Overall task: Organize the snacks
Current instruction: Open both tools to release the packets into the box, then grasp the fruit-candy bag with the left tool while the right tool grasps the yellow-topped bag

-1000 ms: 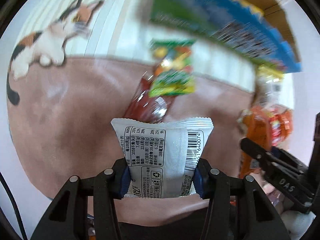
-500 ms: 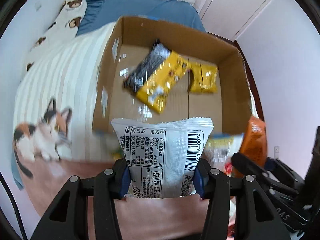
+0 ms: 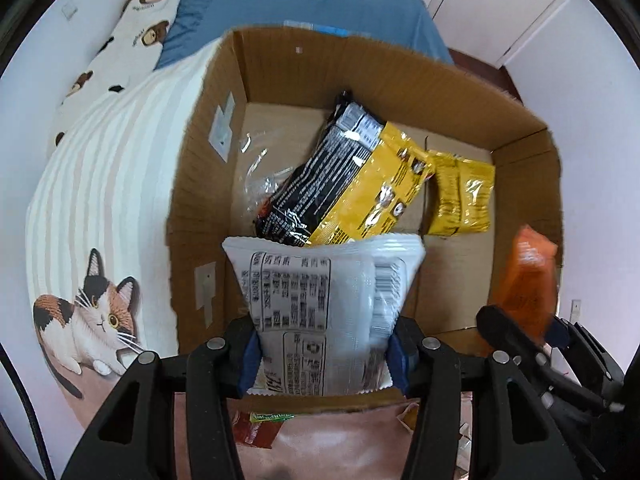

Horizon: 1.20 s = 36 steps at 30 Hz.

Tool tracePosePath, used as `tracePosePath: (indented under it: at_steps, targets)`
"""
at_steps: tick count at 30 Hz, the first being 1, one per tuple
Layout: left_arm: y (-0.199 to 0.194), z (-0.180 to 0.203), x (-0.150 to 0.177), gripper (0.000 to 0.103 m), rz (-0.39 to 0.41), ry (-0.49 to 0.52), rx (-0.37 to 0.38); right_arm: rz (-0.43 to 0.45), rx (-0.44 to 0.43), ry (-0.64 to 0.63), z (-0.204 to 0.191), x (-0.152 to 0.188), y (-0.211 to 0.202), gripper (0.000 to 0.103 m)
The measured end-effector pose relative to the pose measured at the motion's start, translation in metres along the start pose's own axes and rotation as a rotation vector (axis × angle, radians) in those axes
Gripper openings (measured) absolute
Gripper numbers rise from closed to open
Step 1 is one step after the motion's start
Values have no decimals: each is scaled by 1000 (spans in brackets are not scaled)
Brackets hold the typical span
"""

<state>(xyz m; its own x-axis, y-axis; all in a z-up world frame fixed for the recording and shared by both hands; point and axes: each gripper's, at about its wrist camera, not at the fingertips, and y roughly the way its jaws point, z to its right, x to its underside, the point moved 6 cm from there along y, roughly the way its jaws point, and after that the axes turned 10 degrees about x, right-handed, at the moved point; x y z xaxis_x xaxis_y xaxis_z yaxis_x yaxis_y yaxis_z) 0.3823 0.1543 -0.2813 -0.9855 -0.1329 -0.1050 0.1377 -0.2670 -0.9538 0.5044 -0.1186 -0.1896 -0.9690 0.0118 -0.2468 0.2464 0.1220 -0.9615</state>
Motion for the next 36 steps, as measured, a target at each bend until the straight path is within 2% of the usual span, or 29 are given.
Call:
tracePosePath:
  at_steps: [1, 2, 3, 4, 14, 25, 36]
  targets:
    - [4, -2, 0, 54, -5, 0, 3, -4, 4, -2, 0, 1, 3, 76]
    - [4, -2, 0, 63, -6, 0, 3, -2, 14, 0, 1, 2, 5, 81]
    - [5, -4, 1, 69, -4, 1, 0, -4, 18, -5, 2, 3, 7, 81]
    - [5, -4, 2, 71, -1, 2, -4, -7, 21, -8, 2, 5, 8, 81]
    - [-5, -5, 19, 71, 35, 26, -25, 4, 61, 1, 15, 12, 5, 81]
    - [-58, 12, 47, 71, 196, 108, -47, 127, 114, 20, 25, 30, -46, 81]
    - [-107, 39, 76, 71, 335, 186, -50, 256, 113, 5, 20, 56, -106, 81]
